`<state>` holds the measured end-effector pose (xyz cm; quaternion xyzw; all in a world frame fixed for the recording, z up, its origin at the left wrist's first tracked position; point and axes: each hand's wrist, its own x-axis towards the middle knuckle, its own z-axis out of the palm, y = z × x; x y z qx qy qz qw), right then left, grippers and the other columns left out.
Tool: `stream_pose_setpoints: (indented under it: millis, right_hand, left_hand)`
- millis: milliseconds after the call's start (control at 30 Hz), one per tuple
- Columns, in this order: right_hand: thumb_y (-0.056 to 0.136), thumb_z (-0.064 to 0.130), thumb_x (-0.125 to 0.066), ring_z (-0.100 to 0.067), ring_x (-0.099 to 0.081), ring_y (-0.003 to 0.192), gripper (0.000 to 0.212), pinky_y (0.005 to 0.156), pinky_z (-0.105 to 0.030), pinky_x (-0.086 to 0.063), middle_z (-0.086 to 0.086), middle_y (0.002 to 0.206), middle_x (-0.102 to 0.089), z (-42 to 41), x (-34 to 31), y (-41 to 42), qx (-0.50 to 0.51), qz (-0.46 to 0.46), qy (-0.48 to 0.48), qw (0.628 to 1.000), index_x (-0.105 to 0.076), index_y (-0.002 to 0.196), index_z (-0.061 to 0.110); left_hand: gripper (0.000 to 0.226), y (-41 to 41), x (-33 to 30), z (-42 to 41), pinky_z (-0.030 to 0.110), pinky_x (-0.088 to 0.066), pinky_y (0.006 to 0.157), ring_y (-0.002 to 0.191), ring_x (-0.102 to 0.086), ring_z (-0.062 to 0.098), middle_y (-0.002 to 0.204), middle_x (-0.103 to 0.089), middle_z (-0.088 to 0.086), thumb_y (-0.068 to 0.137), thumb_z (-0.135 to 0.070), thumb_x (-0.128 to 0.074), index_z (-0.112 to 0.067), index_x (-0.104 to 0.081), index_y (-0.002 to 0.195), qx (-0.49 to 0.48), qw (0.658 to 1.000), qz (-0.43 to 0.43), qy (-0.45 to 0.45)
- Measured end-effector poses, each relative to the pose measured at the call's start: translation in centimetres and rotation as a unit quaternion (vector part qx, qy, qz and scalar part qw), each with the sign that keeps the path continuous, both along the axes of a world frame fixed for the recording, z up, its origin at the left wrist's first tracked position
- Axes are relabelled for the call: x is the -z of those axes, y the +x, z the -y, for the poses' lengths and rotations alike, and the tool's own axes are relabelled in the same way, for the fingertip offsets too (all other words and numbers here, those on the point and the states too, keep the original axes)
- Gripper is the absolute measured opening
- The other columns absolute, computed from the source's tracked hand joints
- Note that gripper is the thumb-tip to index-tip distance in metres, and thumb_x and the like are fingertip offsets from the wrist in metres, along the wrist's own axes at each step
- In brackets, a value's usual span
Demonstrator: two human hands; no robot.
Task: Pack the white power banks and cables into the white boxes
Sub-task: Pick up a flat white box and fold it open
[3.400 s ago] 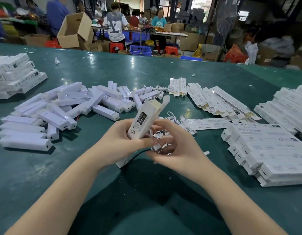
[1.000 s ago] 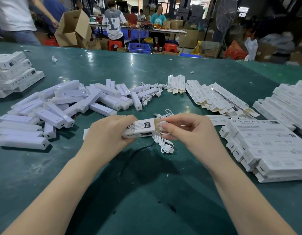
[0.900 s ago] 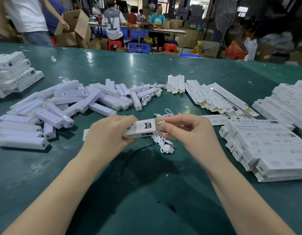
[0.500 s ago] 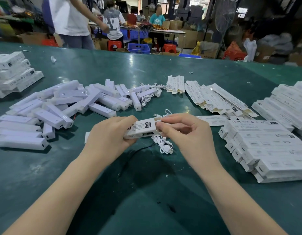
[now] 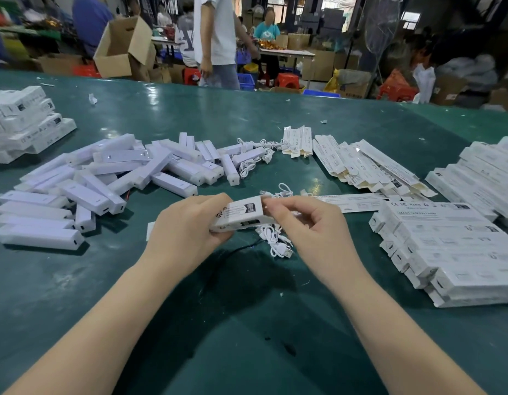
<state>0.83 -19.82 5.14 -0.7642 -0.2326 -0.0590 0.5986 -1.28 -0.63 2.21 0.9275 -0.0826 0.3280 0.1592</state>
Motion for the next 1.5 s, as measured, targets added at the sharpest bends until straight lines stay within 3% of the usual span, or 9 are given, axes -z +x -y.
stream_pose_setpoints:
  millis: [133, 300, 467, 633, 900, 1033, 1300, 1400, 1500]
  right_hand:
    - [0.096, 0.007, -0.057, -0.011, -0.042, 0.124, 0.036, 0.109, -0.028, -0.031, 0.008, 0.122, -0.056, -0.8, 0.5, -0.8, -0.002, 0.064, -0.073, 0.995, -0.067, 0.116, 0.035]
    - [0.096, 0.01, -0.057, -0.008, -0.026, 0.136, 0.037, 0.114, -0.022, -0.019, 0.009, 0.14, -0.042, -0.7, 0.4, -0.9, -0.003, 0.065, -0.08, 0.995, -0.062, 0.116, 0.04]
    - [0.093, 0.013, -0.064, -0.011, -0.033, 0.134, 0.027, 0.115, -0.026, -0.022, 0.008, 0.136, -0.05, -0.6, 0.5, -0.1, 0.013, 0.06, -0.097, 0.993, -0.071, 0.107, 0.034]
    - [0.094, 0.004, -0.061, -0.002, -0.039, 0.122, 0.032, 0.102, -0.004, -0.018, 0.023, 0.121, -0.05, -0.8, 0.6, -0.2, -0.038, 0.08, -0.11, 0.99, -0.07, 0.113, 0.027]
    - [0.089, 0.003, -0.067, -0.004, -0.064, 0.103, 0.033, 0.093, -0.019, -0.047, 0.017, 0.106, -0.07, -0.3, 0.9, 0.0, -0.016, 0.1, 0.017, 0.995, -0.07, 0.115, 0.023]
    - [0.094, 0.008, -0.061, 0.005, -0.061, 0.088, 0.028, 0.081, -0.008, -0.042, 0.026, 0.092, -0.066, -0.2, 1.3, 0.3, 0.016, 0.122, -0.007, 0.992, -0.071, 0.115, 0.023]
    - [0.088, 0.006, -0.069, -0.003, -0.068, 0.085, 0.019, 0.081, -0.015, -0.05, 0.014, 0.089, -0.074, -0.6, 1.8, -0.2, 0.052, 0.105, 0.057, 0.992, -0.076, 0.092, 0.022]
    - [0.091, 0.01, -0.062, -0.005, -0.062, 0.112, 0.024, 0.094, -0.027, -0.051, 0.001, 0.117, -0.071, -1.3, 2.4, -0.8, 0.084, 0.149, -0.007, 0.985, -0.072, 0.113, 0.011]
    - [0.093, 0.026, -0.052, 0.002, -0.026, 0.143, 0.057, 0.116, -0.027, -0.031, -0.001, 0.155, -0.036, -2.7, 3.1, -2.2, 0.013, 0.129, -0.091, 0.987, -0.043, 0.146, 0.009]
  left_hand:
    - [0.023, 0.5, 0.2, -0.1, 0.038, -0.045, 0.06, 0.07, -0.052, 0.025, 0.071, -0.06, -0.004, 0.076, -0.029, -0.077, -0.019, -0.056, 0.082, -0.018, 0.995, -0.039, -0.094]
    - [0.022, 0.3, 0.4, 0.2, 0.04, -0.048, 0.062, 0.069, -0.054, 0.025, 0.07, -0.061, -0.004, 0.074, -0.028, -0.079, -0.02, -0.061, 0.085, -0.021, 0.99, -0.05, -0.134]
    - [0.021, 0.4, 0.7, 0.6, 0.035, -0.047, 0.061, 0.068, -0.053, 0.02, 0.067, -0.056, -0.011, 0.073, -0.023, -0.076, -0.027, -0.062, 0.087, -0.026, 0.99, -0.052, -0.126]
    - [0.03, 0.3, 0.5, 0.4, 0.035, -0.045, 0.057, 0.063, -0.047, 0.021, 0.06, -0.048, -0.014, 0.069, -0.016, -0.08, -0.032, -0.057, 0.081, -0.031, 0.991, -0.031, -0.123]
    - [0.027, 0.4, 0.5, 1.2, 0.035, -0.043, 0.053, 0.057, -0.046, 0.011, 0.06, -0.051, -0.011, 0.074, -0.019, -0.079, -0.022, -0.052, 0.075, 0.002, 0.988, -0.037, -0.148]
    - [0.031, 0.3, 0.3, 1.1, 0.037, -0.045, 0.053, 0.056, -0.046, 0.016, 0.059, -0.05, -0.009, 0.071, -0.018, -0.079, -0.021, -0.048, 0.072, -0.021, 0.991, -0.024, -0.129]
    - [0.023, -0.4, -0.2, 1.4, 0.035, -0.044, 0.052, 0.061, -0.046, 0.023, 0.065, -0.049, -0.011, 0.07, -0.009, -0.078, -0.014, -0.059, 0.082, -0.011, 0.999, -0.016, -0.041]
    - [0.024, -0.4, -0.2, 1.6, 0.031, -0.039, 0.049, 0.059, -0.044, 0.024, 0.068, -0.054, -0.002, 0.071, -0.008, -0.077, -0.008, -0.055, 0.08, -0.017, 1.0, -0.004, -0.012]
    - [0.028, -0.4, -0.3, 1.6, 0.037, -0.043, 0.051, 0.061, -0.044, 0.028, 0.072, -0.051, 0.0, 0.073, -0.005, -0.073, -0.009, -0.046, 0.08, -0.03, 0.999, -0.016, -0.041]
